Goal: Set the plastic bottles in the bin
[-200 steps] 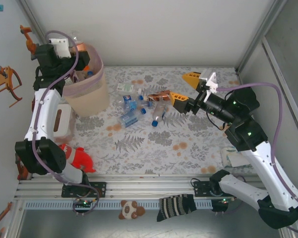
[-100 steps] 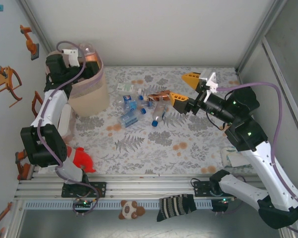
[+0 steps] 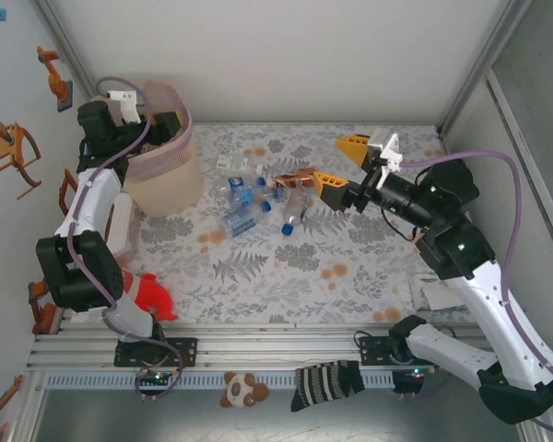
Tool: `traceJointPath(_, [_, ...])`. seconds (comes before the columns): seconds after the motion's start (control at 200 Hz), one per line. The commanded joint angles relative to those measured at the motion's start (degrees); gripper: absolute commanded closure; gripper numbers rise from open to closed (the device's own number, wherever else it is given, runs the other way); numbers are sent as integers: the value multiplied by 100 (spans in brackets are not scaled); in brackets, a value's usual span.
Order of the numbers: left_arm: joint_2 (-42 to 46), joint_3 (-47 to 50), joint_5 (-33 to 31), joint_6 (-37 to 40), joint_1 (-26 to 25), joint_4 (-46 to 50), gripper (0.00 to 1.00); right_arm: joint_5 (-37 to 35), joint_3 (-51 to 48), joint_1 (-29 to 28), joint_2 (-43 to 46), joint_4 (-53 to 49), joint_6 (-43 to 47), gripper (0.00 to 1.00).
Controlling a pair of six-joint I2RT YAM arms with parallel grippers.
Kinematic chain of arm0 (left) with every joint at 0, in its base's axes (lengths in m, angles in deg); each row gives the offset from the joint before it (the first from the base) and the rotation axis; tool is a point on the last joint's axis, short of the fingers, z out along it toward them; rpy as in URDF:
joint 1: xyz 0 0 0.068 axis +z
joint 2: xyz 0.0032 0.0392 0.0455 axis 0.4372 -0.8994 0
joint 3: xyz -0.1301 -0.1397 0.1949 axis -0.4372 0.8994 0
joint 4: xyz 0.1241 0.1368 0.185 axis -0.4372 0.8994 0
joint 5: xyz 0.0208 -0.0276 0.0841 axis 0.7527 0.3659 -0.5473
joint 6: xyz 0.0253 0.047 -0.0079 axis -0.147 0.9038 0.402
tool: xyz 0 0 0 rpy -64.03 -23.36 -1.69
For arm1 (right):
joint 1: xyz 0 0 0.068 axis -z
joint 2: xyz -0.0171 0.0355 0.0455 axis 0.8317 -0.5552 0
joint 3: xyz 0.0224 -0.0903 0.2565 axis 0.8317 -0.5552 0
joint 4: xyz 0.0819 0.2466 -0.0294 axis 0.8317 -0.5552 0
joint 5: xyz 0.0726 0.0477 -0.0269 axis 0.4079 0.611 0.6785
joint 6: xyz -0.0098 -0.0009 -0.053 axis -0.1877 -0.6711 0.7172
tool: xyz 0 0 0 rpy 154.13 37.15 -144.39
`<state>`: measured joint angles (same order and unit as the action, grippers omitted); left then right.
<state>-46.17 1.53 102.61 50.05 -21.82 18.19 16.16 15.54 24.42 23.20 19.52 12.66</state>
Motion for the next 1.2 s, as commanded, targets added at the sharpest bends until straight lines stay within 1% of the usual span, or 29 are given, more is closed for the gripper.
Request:
traceJointPath(0.0, [258,-93,230,-113,21,-179,26,38,19,-11,32,65,-63,20])
traceJointPath(0.115, [320,-231,202,-73,21,29,31,33,21,-9,28,66,-59,20])
traceJointPath(0.356, [545,-677,-280,218,21,1288,43,12,10,-9,17,65,-69,20])
traceJointPath(0.416, [672,-723,-409,301,21,1574,49,9,10,-13,4,71,-74,20])
traceJointPath(0.486, [814,-759,-538,360,21,1897,60,16,13,-13,-14,79,-68,20])
traceJointPath(0.591, [920,-846,-556,447,12,2379,75,34,25,-14,-65,110,-81,20])
traceJointPath(0.661, [936,-893,-548,440,3,2657,80,49,23,-14,-92,131,-80,20])
traceJointPath(0.861, [772,-1098,-724,491,-62,3344,88,60,20,-14,-143,158,-93,20])
traceJointPath(0.931, [659,-1219,-794,552,-91,3518,89,54,26,-7,-134,142,-92,20])
traceJointPath(1.197, [86,-1808,-563,759,-318,3891,90,12,22,-13,-132,114,-87,20])
